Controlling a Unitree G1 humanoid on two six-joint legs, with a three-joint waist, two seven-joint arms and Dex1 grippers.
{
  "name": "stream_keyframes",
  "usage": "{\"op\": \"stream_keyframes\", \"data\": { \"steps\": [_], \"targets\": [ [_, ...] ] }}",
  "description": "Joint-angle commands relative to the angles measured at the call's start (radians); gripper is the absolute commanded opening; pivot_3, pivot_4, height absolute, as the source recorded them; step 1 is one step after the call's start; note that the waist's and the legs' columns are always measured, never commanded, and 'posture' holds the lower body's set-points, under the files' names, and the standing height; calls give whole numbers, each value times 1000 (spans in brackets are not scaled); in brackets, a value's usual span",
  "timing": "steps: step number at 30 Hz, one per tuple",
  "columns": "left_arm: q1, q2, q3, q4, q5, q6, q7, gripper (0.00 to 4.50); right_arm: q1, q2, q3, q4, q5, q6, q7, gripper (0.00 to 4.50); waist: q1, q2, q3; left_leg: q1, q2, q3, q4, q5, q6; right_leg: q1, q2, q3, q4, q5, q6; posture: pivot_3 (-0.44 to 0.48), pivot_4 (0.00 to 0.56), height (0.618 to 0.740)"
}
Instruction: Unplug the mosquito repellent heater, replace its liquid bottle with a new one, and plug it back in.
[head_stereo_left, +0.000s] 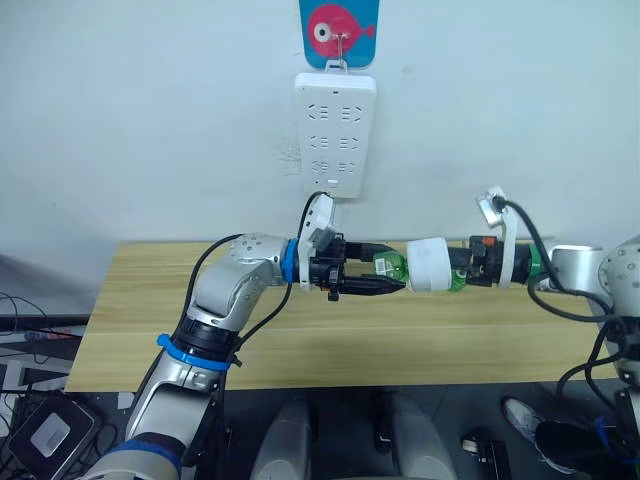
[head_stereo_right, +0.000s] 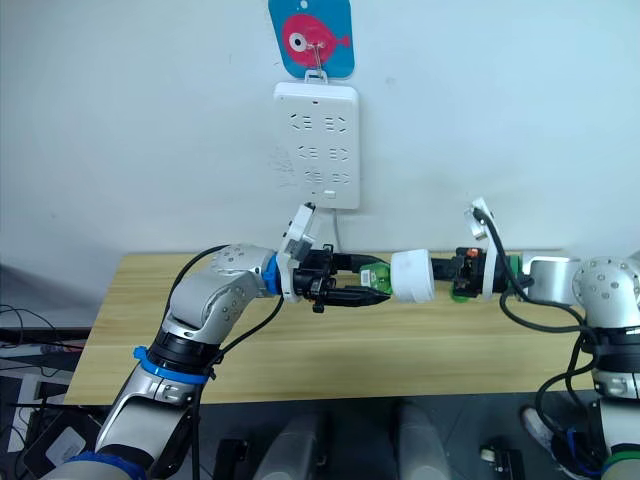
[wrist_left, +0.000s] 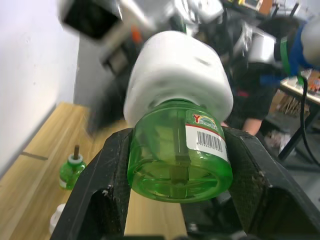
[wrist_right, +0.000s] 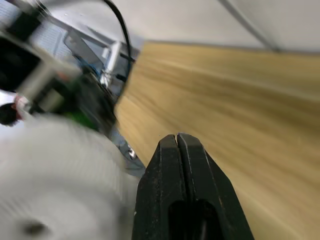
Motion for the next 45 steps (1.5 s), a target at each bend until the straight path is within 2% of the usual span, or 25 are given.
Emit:
{"op": "stream_keyframes", "data": {
  "steps": [1, 6, 11, 23, 27, 31, 34, 37, 38, 40, 42, 45],
  "targets": [
    [-14, -5, 14, -29, -10, -12, 7, 2321, 22, -3, -49, -85, 44, 40, 45, 36, -1, 0, 0, 0, 0, 0, 0, 0, 0, 0, 0, 0, 0, 0, 0, -34, 207, 740],
    [-14, -4, -4, 11, 52, -74, 18, 2321, 67, -37, -85, -175, 160, 125, 94, 36, 0, 0, 0, 0, 0, 0, 0, 0, 0, 0, 0, 0, 0, 0, 0, -42, 217, 740],
    [-16, -1, -25, 50, 110, -135, 21, 2321, 98, -61, -98, -215, 296, 150, 68, 36, 0, 0, 0, 1, 0, 0, 0, 0, 0, 0, 0, 0, 0, 0, 0, -45, 222, 740],
    [-2, 30, -78, 54, 152, -191, -26, 2321, 38, -63, -40, -115, 636, -11, -222, 36, -3, 0, 0, 1, 0, 1, 1, 0, 0, 0, 0, 0, 1, 0, 0, -53, 225, 740],
    [-3, 28, -79, 53, 144, -190, -25, 2321, 36, -78, -28, -118, 663, -13, -251, 36, -4, 0, 0, 1, 0, 0, 1, 0, 0, 0, 0, 0, 1, 0, 0, -55, 226, 740],
    [-8, 25, -65, 57, 126, -175, -22, 2321, 82, -120, -40, -206, 590, 30, -191, 36, -3, 0, 0, 0, 0, 0, 1, 0, 0, 0, 0, 0, 1, 0, 0, -52, 228, 740],
    [-11, 40, -44, 74, 112, -161, -37, 2321, 128, -189, -63, -325, 346, 15, -49, 36, -2, 0, 0, 0, 0, 0, 1, 0, 0, 1, 0, -1, 1, 0, 0, -52, 228, 740],
    [-8, 86, -9, 91, 70, -94, -81, 2321, 278, -370, 71, -446, -273, -436, 262, 593, -3, 0, 0, 1, 0, 0, 1, 0, 1, 0, 3, -2, 1, 0, 0, -55, 232, 740],
    [-6, 102, -3, 92, 54, -66, -99, 2321, 320, -397, 94, -444, -414, -576, 341, 903, -4, 0, -1, 1, -1, 0, 1, 0, 1, 0, 5, -3, 2, 0, 1, -55, 232, 740],
    [1, 137, 1, 90, 24, -6, -140, 2321, 367, -387, 103, -400, -555, -755, 430, 1619, -17, -1, -1, 1, -1, 1, 1, 0, 0, 0, 6, -2, 1, -1, 1, -60, 233, 740],
    [2, 174, 7, 80, -25, 87, -178, 2321, 365, -322, 106, -345, -694, -931, 437, 2429, -24, -1, -1, 2, 0, 3, 1, 0, 0, 0, 4, -2, 2, -1, 1, -60, 230, 740],
    [-14, 227, -2, 78, -70, 214, -237, 2321, 303, -214, 122, -238, -914, -1301, 484, 3479, -34, -1, -1, 3, 1, 5, 2, 0, 0, 0, 3, 0, 2, 0, 1, -59, 230, 740]
  ]
}}
